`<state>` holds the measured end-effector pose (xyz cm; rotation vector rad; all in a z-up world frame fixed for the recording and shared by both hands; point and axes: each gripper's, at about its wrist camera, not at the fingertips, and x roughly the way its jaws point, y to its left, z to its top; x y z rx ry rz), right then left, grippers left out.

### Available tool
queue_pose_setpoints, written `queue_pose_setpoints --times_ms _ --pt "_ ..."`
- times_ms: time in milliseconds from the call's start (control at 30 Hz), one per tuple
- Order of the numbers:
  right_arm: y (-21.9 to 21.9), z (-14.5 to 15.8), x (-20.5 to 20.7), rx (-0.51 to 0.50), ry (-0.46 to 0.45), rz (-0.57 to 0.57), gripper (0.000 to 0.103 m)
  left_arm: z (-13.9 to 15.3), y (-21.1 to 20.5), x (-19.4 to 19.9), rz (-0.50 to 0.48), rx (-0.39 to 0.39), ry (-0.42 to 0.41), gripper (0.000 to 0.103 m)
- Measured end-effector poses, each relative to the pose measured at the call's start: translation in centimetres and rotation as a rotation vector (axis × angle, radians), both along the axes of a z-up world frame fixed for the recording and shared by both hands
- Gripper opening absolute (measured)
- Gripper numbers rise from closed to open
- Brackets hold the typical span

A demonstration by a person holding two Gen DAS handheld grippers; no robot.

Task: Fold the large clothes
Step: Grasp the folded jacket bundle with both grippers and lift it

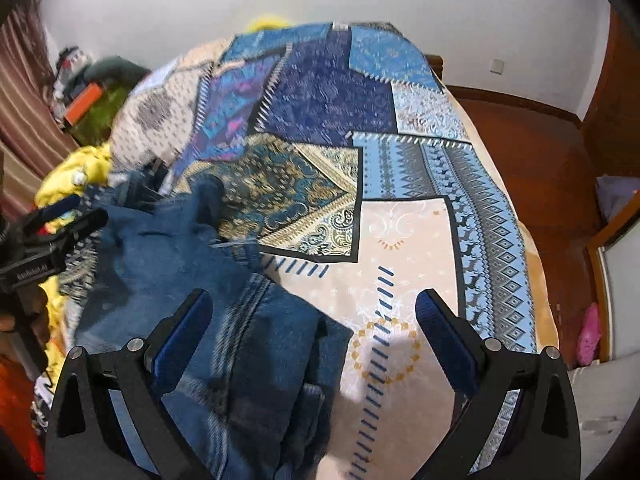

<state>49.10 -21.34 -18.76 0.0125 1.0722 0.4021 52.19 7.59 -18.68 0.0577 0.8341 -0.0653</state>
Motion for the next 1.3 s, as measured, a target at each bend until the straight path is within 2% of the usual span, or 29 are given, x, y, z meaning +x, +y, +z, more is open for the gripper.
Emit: queue_pose_setpoints --times_ms 100,233,400,533,667,733,833,967,1133,1200,1267,1300 --pt "-0.1 0.7 -1.5 0.033 -0.005 0.042 0.101 0.8 0.2 -2.2 -0.035 -0.035 0.005 0.102" --pt "0.4 -0.2 -3.6 0.057 0.046 0.113 0.101 0.2 0.6 -4.9 -0.082 -0.132 0.076 0.102" --pt "0.5 -2.9 -5.7 0.05 0.134 0.154 0.101 -2.8 0.9 -7.6 -0.094 -0.277 0.206 0.102" --pt "-0.2 -5.1 -6.3 0.056 0.199 0.148 0.101 -5.4 0.6 -8.9 -0.108 -0.351 0.29 0.102" --pt "-0.7 -6.7 -5.6 0.13 0.273 0.143 0.101 -7.1 1.0 -8.5 -0.105 -0.48 0.359 0.102" --pt "-0.7 -7.1 -5.1 0.163 0.304 0.139 0.101 -7.7 1.0 -8.0 -0.102 -0.514 0.383 0.102" --pt "-0.5 -8.2 -4.2 0.214 0.352 0.138 0.101 -8.5 0.7 -7.0 -0.115 -0.531 0.407 0.102" --pt "0.0 -8.9 -3.3 0.242 0.356 0.153 0.102 -9.7 -0.2 -5.5 -0.125 -0.548 0.444 0.102" --pt "0.4 -9.6 -2.2 0.294 0.362 0.154 0.103 -9.7 -1.5 -4.4 -0.151 -0.515 0.435 0.102" --pt "0.5 -9.7 -2.0 0.305 0.36 0.153 0.103 -9.8 -1.7 -4.2 -0.161 -0.523 0.434 0.1" --pt "0.6 -9.6 -2.2 0.306 0.348 0.16 0.103 -9.7 -1.6 -3.6 -0.17 -0.551 0.435 0.09" --pt "0.7 -9.6 -2.4 0.302 0.335 0.162 0.103 -9.7 -1.6 -3.6 -0.178 -0.568 0.434 0.088"
